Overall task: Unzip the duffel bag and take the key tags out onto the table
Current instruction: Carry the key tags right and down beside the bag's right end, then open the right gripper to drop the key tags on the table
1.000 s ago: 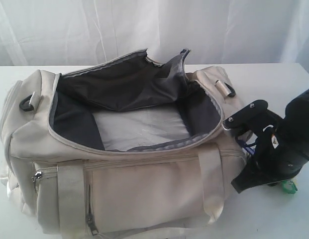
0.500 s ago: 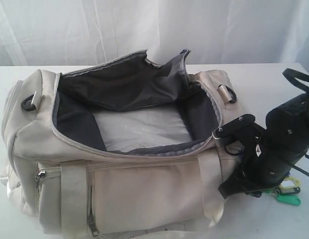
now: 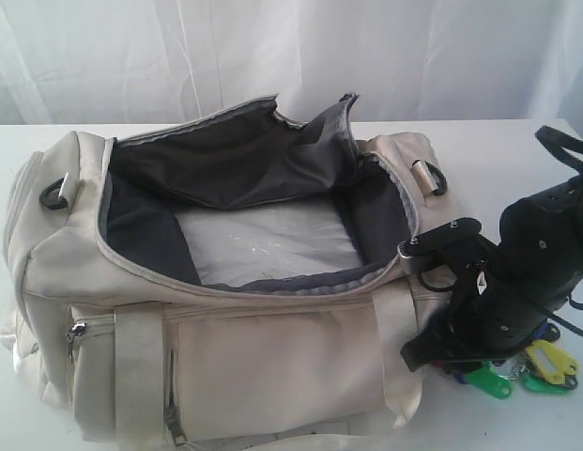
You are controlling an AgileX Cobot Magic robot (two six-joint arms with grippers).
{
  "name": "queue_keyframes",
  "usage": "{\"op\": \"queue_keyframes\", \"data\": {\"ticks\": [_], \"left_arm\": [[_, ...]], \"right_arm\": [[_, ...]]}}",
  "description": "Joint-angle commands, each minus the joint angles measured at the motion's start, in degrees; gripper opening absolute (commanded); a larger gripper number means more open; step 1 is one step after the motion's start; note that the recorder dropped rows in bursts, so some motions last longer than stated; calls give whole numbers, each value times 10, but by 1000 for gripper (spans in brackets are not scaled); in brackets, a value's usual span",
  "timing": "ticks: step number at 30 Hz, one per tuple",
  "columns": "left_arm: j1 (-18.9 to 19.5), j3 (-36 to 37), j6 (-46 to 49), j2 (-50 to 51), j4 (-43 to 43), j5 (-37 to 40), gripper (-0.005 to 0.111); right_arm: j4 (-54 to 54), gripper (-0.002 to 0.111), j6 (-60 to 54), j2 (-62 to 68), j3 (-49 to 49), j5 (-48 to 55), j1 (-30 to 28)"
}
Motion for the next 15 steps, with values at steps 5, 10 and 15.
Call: {"op": "queue_keyframes", "data": {"ticks": [5, 10, 15], "left_arm": [[-2, 2, 4, -6, -10, 2, 1], [-2, 2, 4, -6, -10, 2, 1], [-2, 2, 4, -6, -11, 2, 1]], "right_arm": [[12, 40, -6, -1, -23, 20, -1], [12, 39, -6, -12, -63, 117, -1], [1, 31, -6, -38, -81, 188, -1]]}}
